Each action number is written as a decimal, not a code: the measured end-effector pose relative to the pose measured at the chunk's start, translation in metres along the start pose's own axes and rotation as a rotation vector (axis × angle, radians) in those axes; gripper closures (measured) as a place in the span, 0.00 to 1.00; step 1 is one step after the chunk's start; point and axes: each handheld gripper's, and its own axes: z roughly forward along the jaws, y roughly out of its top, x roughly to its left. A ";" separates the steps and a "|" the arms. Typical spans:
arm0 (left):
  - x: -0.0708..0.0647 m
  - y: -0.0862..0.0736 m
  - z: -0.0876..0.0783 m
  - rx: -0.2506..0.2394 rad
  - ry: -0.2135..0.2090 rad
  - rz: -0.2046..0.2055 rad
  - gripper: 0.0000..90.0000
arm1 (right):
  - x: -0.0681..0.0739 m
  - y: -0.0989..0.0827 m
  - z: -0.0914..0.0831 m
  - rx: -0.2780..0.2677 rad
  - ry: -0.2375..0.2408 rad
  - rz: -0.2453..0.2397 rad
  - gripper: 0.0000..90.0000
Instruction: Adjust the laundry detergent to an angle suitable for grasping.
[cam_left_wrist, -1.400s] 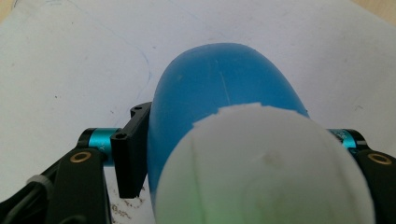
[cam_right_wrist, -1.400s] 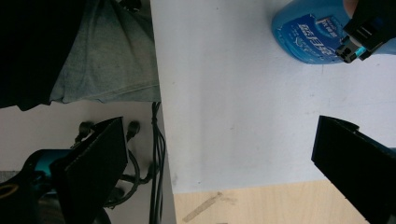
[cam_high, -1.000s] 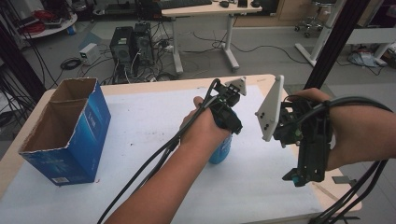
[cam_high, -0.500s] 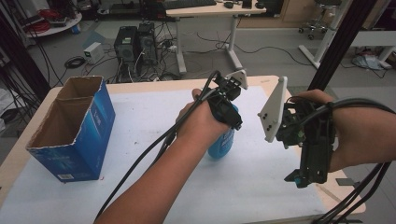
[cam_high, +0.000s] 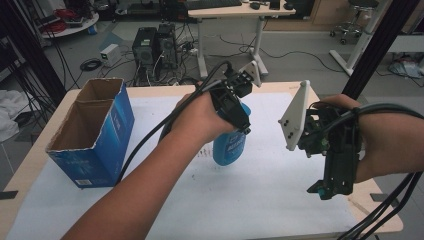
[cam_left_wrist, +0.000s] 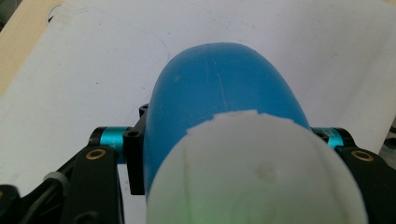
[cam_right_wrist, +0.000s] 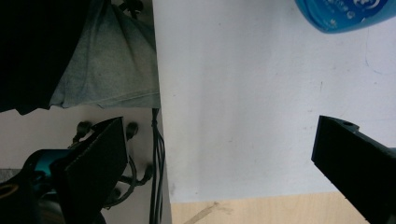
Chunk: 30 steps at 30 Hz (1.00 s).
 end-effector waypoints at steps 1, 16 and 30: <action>0.002 -0.002 -0.003 0.003 -0.005 0.016 0.43 | 0.000 0.001 0.000 -0.001 0.001 -0.007 0.03; 0.020 -0.026 -0.023 0.018 -0.102 0.200 0.43 | 0.003 0.009 -0.001 0.009 0.001 -0.012 0.03; 0.022 -0.045 -0.024 0.066 -0.259 0.403 0.43 | 0.004 0.012 0.000 0.015 0.004 -0.008 0.03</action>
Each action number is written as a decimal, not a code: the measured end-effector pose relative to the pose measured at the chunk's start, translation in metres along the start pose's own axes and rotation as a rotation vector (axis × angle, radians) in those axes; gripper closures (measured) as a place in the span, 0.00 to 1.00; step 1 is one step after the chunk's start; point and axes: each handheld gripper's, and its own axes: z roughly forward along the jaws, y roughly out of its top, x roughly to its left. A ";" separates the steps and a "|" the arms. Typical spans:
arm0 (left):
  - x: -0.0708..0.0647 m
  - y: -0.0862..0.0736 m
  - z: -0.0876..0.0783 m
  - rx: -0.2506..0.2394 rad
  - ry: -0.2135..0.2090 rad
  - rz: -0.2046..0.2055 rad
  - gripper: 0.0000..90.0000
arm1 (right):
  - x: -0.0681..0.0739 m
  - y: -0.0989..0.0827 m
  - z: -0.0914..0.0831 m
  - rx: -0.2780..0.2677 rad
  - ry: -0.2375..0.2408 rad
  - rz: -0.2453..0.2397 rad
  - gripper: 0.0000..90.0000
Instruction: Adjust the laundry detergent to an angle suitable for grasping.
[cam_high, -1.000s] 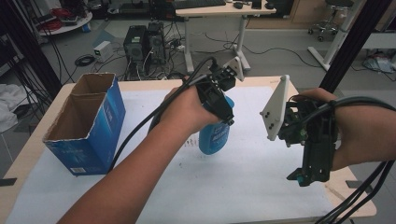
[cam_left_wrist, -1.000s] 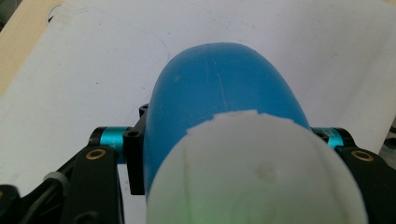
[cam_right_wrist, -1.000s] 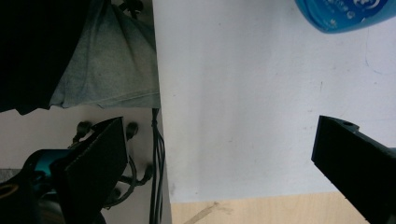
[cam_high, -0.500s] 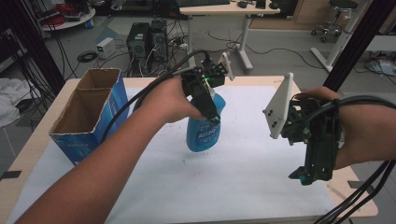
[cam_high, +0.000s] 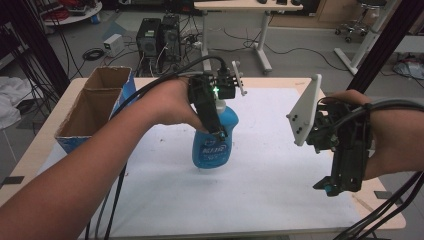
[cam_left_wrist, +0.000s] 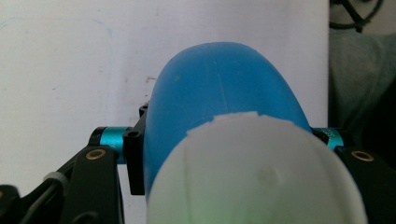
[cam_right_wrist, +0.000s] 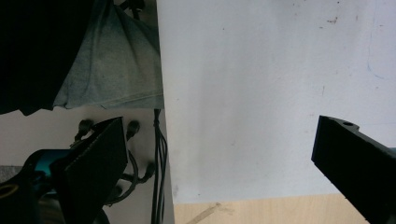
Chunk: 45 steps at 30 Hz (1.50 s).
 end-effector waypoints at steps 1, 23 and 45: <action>-0.001 -0.001 0.000 0.000 -0.012 0.018 0.43 | 0.000 0.000 0.000 0.002 0.001 0.000 0.03; -0.010 -0.037 0.002 -0.078 -0.158 0.308 0.43 | 0.005 0.002 0.000 0.006 -0.002 0.004 0.03; -0.014 -0.071 0.012 -0.037 -0.226 0.486 0.43 | 0.007 0.003 0.004 0.004 0.001 0.003 0.03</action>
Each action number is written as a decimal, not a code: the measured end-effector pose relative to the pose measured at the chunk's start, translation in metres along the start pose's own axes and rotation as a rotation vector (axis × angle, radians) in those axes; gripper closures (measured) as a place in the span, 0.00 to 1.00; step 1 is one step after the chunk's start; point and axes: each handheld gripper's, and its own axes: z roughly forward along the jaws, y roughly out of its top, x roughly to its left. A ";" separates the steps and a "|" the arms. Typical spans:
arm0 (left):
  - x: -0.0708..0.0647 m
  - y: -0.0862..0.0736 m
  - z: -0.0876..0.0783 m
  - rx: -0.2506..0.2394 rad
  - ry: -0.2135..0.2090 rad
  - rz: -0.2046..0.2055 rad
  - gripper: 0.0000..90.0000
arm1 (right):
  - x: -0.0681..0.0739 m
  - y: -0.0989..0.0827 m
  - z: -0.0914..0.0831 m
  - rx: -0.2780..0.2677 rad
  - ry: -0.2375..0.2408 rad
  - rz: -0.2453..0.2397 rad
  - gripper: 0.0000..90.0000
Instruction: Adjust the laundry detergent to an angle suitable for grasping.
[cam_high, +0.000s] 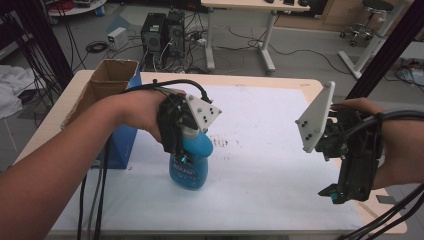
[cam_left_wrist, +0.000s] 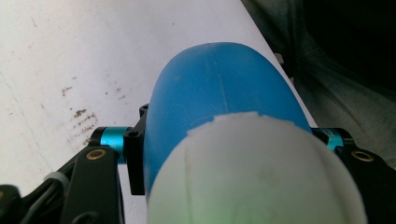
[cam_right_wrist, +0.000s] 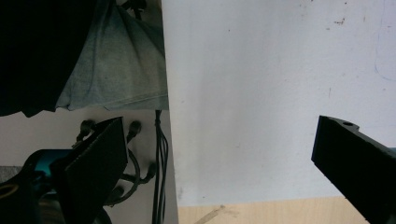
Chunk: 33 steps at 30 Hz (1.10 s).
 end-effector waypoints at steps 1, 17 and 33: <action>-0.001 -0.001 0.001 -0.003 -0.008 -0.003 0.43 | 0.000 0.000 0.000 0.002 0.001 -0.001 0.03; 0.000 -0.005 0.012 -0.039 -0.035 0.030 0.43 | 0.001 -0.002 0.001 0.000 0.001 0.006 0.03; -0.002 -0.008 0.017 -0.043 -0.043 -0.017 0.42 | 0.000 -0.004 0.005 0.000 0.005 0.013 0.03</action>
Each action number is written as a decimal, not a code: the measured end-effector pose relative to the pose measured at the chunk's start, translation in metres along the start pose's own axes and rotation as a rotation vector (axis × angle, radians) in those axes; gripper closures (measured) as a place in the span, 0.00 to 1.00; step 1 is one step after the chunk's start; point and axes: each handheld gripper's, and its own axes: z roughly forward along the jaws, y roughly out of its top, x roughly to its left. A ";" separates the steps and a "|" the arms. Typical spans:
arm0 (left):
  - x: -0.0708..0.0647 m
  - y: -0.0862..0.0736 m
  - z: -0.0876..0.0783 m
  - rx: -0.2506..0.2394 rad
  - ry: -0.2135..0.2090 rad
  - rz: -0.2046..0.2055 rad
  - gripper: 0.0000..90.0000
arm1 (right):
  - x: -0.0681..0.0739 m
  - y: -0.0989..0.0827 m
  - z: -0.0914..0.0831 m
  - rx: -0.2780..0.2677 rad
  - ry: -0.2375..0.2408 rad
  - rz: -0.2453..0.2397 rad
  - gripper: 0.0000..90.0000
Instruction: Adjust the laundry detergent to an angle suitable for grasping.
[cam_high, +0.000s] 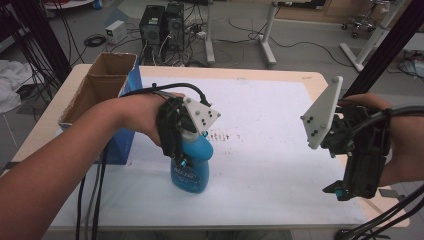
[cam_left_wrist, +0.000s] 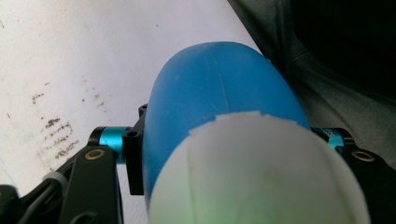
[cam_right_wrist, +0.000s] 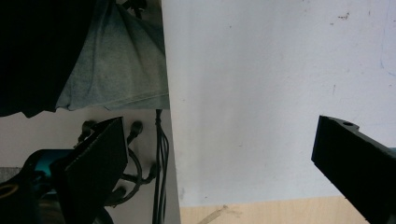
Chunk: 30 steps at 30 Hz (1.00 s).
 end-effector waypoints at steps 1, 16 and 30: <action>0.000 0.000 0.000 0.000 0.002 0.001 0.42 | 0.000 0.000 0.000 0.001 0.001 0.000 0.03; -0.003 -0.003 -0.001 -0.006 -0.009 -0.066 0.33 | -0.002 -0.001 0.003 0.000 0.006 0.008 0.03; -0.011 -0.003 -0.007 0.014 0.011 -0.083 0.30 | -0.001 0.004 0.000 0.001 0.000 -0.003 0.03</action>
